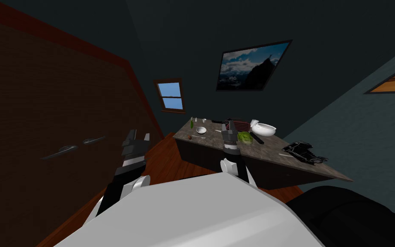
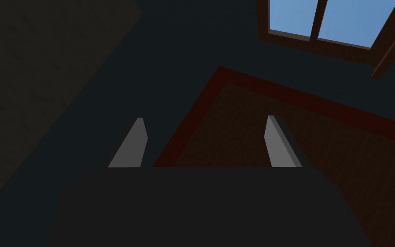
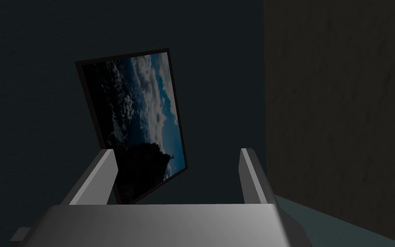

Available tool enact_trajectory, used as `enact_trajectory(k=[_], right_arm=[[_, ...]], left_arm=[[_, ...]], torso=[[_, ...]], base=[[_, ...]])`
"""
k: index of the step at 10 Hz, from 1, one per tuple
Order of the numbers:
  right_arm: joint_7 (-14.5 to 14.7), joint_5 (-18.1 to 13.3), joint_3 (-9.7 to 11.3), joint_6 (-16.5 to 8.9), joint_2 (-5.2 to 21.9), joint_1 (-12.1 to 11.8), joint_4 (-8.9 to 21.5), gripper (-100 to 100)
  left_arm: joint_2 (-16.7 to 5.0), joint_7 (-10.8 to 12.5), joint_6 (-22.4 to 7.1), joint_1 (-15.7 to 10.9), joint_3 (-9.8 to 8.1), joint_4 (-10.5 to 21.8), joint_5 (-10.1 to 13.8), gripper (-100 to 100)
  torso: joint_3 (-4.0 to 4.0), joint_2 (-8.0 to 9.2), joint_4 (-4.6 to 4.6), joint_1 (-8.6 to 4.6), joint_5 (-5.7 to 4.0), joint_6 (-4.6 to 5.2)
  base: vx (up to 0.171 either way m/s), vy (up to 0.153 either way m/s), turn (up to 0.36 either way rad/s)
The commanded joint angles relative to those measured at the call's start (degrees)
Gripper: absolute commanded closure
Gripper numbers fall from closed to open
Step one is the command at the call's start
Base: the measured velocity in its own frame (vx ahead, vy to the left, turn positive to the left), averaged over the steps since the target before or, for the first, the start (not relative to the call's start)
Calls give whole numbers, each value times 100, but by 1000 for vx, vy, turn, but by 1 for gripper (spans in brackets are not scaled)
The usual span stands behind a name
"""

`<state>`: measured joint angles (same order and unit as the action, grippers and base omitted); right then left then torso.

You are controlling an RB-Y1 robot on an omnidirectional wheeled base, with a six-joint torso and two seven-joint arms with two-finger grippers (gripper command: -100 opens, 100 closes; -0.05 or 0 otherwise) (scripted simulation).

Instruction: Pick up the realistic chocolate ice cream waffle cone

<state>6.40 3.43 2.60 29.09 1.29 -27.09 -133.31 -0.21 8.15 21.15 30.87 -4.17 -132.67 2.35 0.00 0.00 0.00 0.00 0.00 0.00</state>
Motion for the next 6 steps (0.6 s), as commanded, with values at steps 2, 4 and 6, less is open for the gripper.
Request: enact_trajectory(k=[2, 4, 6], right_arm=[[0, 0, 0, 0, 0, 0, 0, 0], [0, 0, 0, 0, 0, 0, 0, 0], [0, 0, 0, 0, 0, 1, 0, 0]], left_arm=[[-279, 23, -85, -165, -24, 193, 5, -100], [-504, 57, -210, -404, -60, 469, 14, -100], [-694, 102, -380, -730, -112, 829, 27, -100]], torso=[[-1, 2, 0, 1, 0, 1], [-7, 13, -3, 3, 1, 0], [-11, 20, -4, 6, 2, 1]], base=[[-20, 0, -12], [-45, 6, -15], [-69, 17, -17]])
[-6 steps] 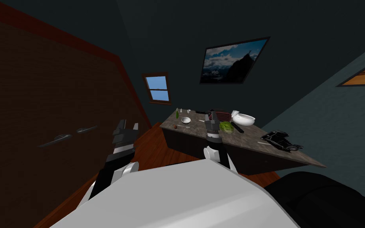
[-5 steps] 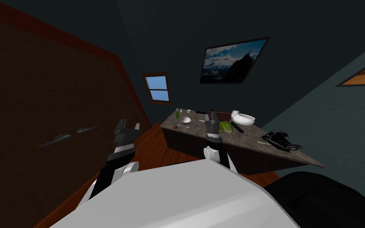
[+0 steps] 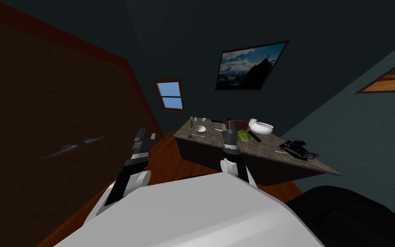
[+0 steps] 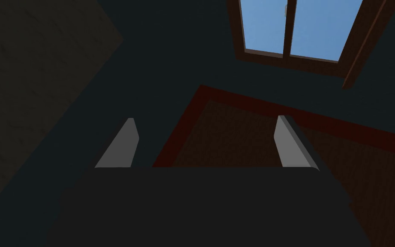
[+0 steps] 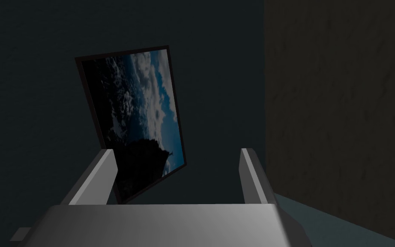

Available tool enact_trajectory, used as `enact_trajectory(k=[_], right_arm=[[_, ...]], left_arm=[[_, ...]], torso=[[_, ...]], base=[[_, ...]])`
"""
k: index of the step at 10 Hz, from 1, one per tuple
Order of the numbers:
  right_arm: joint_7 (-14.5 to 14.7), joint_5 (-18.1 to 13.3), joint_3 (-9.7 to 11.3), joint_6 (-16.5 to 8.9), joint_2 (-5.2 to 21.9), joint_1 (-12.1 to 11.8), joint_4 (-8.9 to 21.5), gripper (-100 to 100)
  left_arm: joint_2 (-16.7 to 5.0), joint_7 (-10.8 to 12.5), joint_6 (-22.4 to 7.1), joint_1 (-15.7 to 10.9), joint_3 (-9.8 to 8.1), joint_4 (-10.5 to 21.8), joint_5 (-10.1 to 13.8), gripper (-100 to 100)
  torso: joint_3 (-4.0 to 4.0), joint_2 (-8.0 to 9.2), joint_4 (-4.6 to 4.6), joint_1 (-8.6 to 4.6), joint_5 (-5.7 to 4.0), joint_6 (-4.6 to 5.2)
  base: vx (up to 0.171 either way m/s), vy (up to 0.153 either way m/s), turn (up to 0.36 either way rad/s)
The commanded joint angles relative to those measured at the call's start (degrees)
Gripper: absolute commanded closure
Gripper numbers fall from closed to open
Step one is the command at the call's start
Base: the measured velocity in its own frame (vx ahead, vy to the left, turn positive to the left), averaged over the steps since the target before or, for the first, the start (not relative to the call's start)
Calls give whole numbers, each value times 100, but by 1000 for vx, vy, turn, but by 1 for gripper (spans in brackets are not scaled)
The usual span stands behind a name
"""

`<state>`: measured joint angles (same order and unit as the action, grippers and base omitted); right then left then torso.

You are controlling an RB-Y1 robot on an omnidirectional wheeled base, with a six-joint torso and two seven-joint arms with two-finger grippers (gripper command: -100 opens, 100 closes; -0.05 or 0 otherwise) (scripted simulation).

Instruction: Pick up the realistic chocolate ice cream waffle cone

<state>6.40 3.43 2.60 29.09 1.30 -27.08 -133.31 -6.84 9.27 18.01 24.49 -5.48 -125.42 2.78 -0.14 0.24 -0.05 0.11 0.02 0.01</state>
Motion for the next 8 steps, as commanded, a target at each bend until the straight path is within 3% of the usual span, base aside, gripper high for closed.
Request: enact_trajectory(k=[1, 4, 5, 8], right_arm=[[0, 0, 0, 0, 0, 0, 0, 0], [0, 0, 0, 0, 0, 0, 0, 0], [0, 0, 0, 0, 0, 0, 0, 0], [0, 0, 0, 0, 0, 0, 0, 0]], left_arm=[[-113, 17, -166, -282, -13, 286, -7, -100], [-252, 78, -391, -711, -86, 799, 12, -100], [-252, 78, -391, -711, -86, 801, 12, -100], [-365, 149, -644, -1190, -170, 1317, 35, -100]], torso=[[0, 0, 0, 0, 0, 0], [1, -3, 0, -2, 0, -1], [3, -5, 1, -3, -1, 0], [-1, 1, 0, 1, 0, -1]], base=[[-82, 34, -21], [-63, 21, -17], [-44, 7, -12], [-67, 22, -20]])
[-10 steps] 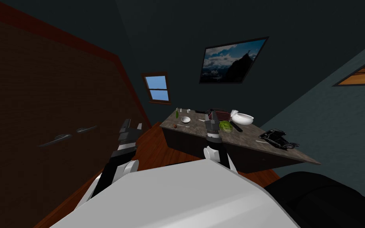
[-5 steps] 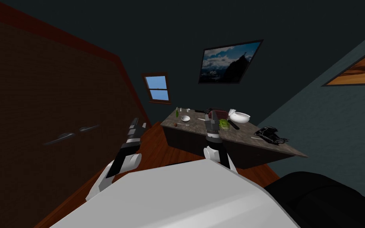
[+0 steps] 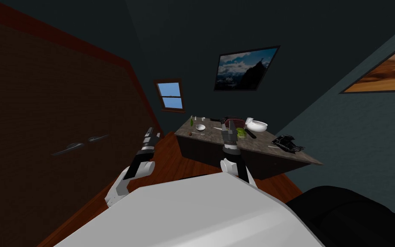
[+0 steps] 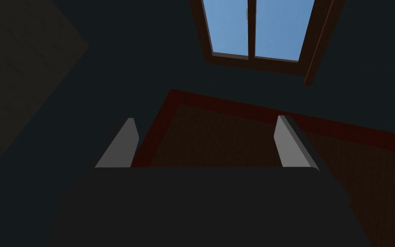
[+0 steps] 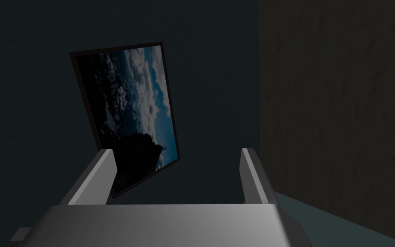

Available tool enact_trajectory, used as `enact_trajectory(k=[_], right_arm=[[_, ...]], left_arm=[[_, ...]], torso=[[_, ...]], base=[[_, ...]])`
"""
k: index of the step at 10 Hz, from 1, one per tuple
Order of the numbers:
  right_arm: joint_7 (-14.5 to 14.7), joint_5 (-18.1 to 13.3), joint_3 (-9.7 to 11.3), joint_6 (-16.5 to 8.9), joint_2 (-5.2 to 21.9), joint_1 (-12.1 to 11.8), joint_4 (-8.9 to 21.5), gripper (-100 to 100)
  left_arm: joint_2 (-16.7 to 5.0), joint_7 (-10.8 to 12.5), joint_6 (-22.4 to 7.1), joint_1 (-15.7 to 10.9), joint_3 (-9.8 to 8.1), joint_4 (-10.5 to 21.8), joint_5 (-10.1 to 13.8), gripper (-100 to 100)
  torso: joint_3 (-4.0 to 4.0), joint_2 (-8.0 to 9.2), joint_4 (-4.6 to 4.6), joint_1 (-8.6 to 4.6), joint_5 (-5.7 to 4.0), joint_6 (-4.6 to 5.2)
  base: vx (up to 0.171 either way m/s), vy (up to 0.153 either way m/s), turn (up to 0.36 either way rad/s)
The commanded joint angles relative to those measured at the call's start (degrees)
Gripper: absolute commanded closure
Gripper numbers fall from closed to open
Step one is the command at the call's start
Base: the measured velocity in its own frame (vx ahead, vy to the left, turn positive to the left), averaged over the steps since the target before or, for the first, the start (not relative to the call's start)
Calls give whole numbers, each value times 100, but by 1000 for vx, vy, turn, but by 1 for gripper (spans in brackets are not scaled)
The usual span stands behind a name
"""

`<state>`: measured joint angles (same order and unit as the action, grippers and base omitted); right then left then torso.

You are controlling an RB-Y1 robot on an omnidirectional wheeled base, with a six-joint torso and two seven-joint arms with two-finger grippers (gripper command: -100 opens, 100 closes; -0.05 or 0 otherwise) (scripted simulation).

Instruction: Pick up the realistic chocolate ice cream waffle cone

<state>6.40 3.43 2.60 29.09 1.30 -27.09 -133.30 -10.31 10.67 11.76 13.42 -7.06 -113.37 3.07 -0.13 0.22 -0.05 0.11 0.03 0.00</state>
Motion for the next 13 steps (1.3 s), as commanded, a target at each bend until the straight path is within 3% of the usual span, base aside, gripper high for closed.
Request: enact_trajectory(k=[1, 4, 5, 6, 7, 8, 9, 10, 11, 12, 13], right_arm=[[0, 0, 0, 0, 0, 0, 0, 0], [0, 0, 0, 0, 0, 0, 0, 0], [0, 0, 0, 0, 0, 0, 0, 0], [0, 0, 0, 0, 0, 0, 0, 0], [0, 0, 0, 0, 0, 0, 0, 0], [0, 0, 0, 0, 0, 0, 0, 0], [0, 0, 0, 0, 0, 0, 0, 0], [0, 0, 0, 0, 0, 0, 0, 0], [0, 0, 0, 0, 0, 0, 0, 0], [0, 0, 0, 0, 0, 0, 0, 0], [0, 0, 0, 0, 0, 0, 0, 0]], left_arm=[[-67, 47, -154, -286, -57, 286, 17, -100], [-110, 89, -294, -594, -103, 659, 28, -100], [-150, 133, -438, -847, -149, 904, 39, -100], [-150, 133, -438, -858, -149, 941, 39, -100], [-187, 179, -585, -1087, -194, 1167, 50, -100], [-187, 179, -585, -1124, -194, 1228, 50, -100], [-221, 227, -734, -1363, -238, 1441, 59, -100], [-221, 227, -734, -1391, -238, 1520, 59, -100], [-252, 278, -885, -1647, -280, 1721, 67, -100], [-252, 278, -885, -1657, -280, 1817, 67, -100], [-281, 330, -1036, -1904, -319, 2012, 73, -100]], torso=[[0, 0, 0, 0, 0, 0], [2, -3, 1, -4, -1, 0], [3, -5, 1, -5, -1, -1], [2, -3, 1, -7, -2, 0], [3, -5, 1, -7, -2, -1], [2, -4, 1, -5, -2, 0], [3, -5, 1, -5, -1, -1], [3, -5, 1, -8, -2, 0], [4, -7, 1, -9, -2, -1], [4, -7, 2, -13, -3, 0], [5, -9, 2, -12, -3, -1]], base=[[-66, 17, -20], [-54, 14, -16], [-58, 9, -29], [-49, 9, -15], [-58, 17, -24], [-51, 15, -19], [-56, 7, -32], [-46, 4, -21], [-49, -5, -32], [-40, -2, -22], [-48, 6, -41]])
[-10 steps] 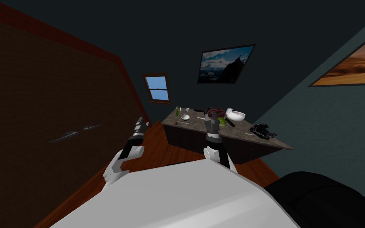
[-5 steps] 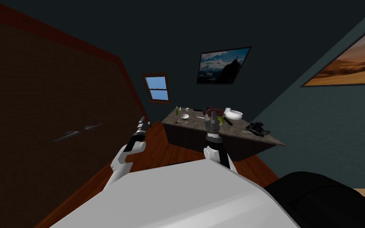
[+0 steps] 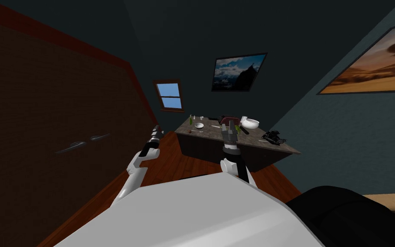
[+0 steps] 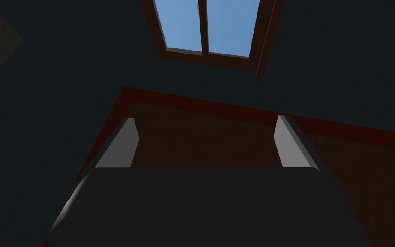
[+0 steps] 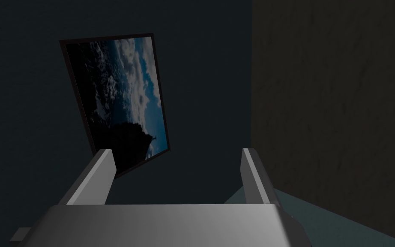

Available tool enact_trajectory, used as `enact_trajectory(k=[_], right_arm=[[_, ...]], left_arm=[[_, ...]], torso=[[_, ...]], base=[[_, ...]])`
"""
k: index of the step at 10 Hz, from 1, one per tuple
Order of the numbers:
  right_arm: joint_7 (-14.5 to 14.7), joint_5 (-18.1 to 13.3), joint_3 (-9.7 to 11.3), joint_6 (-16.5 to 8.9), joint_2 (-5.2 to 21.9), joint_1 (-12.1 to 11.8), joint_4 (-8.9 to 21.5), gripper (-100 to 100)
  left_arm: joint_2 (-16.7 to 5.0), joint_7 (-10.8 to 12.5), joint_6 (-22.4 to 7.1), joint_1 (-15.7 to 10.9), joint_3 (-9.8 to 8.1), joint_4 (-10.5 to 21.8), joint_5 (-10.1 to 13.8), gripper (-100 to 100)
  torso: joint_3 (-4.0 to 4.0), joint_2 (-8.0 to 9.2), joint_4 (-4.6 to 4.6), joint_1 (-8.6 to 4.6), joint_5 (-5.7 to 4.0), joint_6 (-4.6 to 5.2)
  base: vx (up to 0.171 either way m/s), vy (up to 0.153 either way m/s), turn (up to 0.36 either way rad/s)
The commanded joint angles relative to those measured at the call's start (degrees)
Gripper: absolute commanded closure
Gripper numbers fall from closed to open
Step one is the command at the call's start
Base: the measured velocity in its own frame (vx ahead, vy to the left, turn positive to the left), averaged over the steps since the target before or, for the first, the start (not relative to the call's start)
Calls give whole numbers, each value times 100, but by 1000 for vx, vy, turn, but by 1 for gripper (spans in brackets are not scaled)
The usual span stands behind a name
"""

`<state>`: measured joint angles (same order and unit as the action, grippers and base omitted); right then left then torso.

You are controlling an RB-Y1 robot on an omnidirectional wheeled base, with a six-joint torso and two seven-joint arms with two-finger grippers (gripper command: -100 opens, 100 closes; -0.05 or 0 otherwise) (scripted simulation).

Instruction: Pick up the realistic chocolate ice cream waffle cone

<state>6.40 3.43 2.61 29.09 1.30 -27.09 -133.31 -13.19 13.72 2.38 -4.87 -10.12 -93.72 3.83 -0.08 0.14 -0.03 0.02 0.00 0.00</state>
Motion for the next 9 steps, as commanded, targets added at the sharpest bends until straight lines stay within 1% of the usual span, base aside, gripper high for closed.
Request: enact_trajectory(k=[1, 2, 3, 4, 5, 6, 7, 8, 9], right_arm=[[0, 0, 0, 0, 0, 0, 0, 0], [0, 0, 0, 0, 0, 0, 0, 0], [0, 0, 0, 0, 0, 0, 0, 0], [0, 0, 0, 0, 0, 0, 0, 0], [0, 0, 0, 0, 0, 0, 0, 0], [0, 0, 0, 0, 0, 0, 0, 0], [0, 0, 0, 0, 0, 0, 0, 0], [0, 0, 0, 0, 0, -1, 0, 0], [0, 0, 0, 0, 0, 0, 0, 0]], left_arm=[[-18, 79, -250, -286, -49, 286, 1, -100], [-18, 79, -250, -353, -49, 461, 1, -100], [-41, 135, -402, -609, -81, 713, 3, -100], [-61, 192, -553, -793, -109, 910, 3, -100], [-61, 192, -553, -860, -109, 1090, 3, -100], [-79, 250, -704, -1084, -132, 1278, 1, -100], [-79, 250, -704, -1104, -132, 1412, 1, -100], [-94, 309, -854, -1330, -151, 1581, -3, -100], [-94, 309, -854, -1343, -151, 1732, -3, -100]], torso=[[0, 0, 0, 0, 0, 0], [-4, 7, -1, -2, 0, 0], [-2, 4, -1, -5, 0, -2], [-1, 1, 0, -7, -2, -1], [-1, 2, 0, -9, -2, 0], [0, 0, 0, -9, -2, -2], [1, -2, 0, -13, -3, 0], [2, -4, 1, -11, -2, -3], [3, -6, 1, -15, -3, 0]], base=[[-73, 1, -69], [-54, -8, -24], [-45, -15, -41], [-53, -14, -88], [-41, -18, -32], [-38, -30, -53], [-28, -23, -24], [-29, -34, -47], [-22, -25, -33]])
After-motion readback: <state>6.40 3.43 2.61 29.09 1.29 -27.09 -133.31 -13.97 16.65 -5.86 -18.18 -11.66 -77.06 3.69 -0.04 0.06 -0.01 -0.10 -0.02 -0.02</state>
